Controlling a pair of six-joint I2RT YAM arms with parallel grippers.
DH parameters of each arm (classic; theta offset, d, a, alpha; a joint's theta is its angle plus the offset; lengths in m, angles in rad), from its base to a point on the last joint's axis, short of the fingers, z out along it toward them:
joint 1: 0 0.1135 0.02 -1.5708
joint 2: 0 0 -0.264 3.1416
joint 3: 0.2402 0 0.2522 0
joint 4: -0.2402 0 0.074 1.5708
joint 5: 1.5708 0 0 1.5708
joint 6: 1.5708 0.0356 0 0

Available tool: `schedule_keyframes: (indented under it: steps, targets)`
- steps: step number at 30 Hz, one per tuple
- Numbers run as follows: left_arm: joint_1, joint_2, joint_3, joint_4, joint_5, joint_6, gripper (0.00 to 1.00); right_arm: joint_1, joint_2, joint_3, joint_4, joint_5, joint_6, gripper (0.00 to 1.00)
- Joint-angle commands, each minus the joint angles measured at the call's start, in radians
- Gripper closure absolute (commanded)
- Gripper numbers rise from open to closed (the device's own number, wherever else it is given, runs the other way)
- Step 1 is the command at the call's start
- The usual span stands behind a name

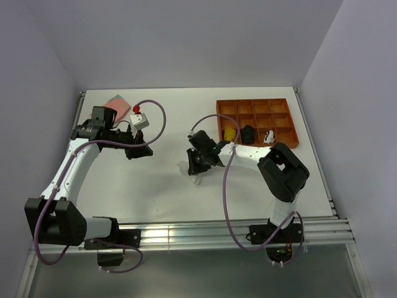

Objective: Roll the socks
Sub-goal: Pick up the sock at the center of the board, then place the sock in the storage box.

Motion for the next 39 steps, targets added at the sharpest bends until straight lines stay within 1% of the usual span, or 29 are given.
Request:
schedule_keyframes:
  steps: [1, 11, 18, 24, 25, 27, 31, 32, 35, 36, 39]
  targets:
    - [0.01, -0.001, 0.007, -0.029, 0.036, 0.01, 0.86, -0.022, -0.073, 0.015, -0.036, 0.019, -0.013, 1.0]
    - [0.022, 0.004, -0.004, -0.055, 0.033, 0.042, 0.86, -0.077, -0.164, 0.086, -0.133, 0.056, -0.027, 1.0]
    - [0.035, 0.012, 0.016, -0.075, 0.044, 0.052, 0.86, -0.148, -0.236, 0.144, -0.21, 0.151, -0.055, 1.0]
    - [0.042, 0.027, 0.04, -0.098, 0.042, 0.062, 0.86, -0.257, -0.32, 0.182, -0.279, 0.285, -0.073, 1.0]
    - [0.047, 0.032, 0.043, -0.098, 0.041, 0.059, 0.86, -0.274, -0.346, 0.187, -0.305, 0.321, -0.075, 1.0]
    - [0.053, 0.036, 0.053, -0.078, 0.033, 0.033, 0.86, -0.318, -0.368, 0.207, -0.34, 0.45, -0.082, 1.0]
    - [0.062, 0.076, 0.083, -0.087, 0.042, 0.026, 0.86, -0.405, -0.422, 0.215, -0.404, 0.591, -0.096, 1.0]
    - [0.065, 0.085, 0.097, -0.098, 0.047, 0.027, 0.86, -0.441, -0.426, 0.218, -0.415, 0.648, -0.107, 1.0]
    - [0.082, 0.122, 0.126, -0.113, 0.067, 0.044, 0.86, -0.499, -0.449, 0.207, -0.44, 0.737, -0.116, 1.0]
    - [0.087, 0.13, 0.135, -0.131, 0.073, 0.058, 0.85, -0.537, -0.452, 0.204, -0.44, 0.778, -0.124, 1.0]
    - [0.099, 0.156, 0.166, -0.135, 0.103, 0.058, 0.85, -0.593, -0.462, 0.192, -0.429, 0.854, -0.142, 1.0]
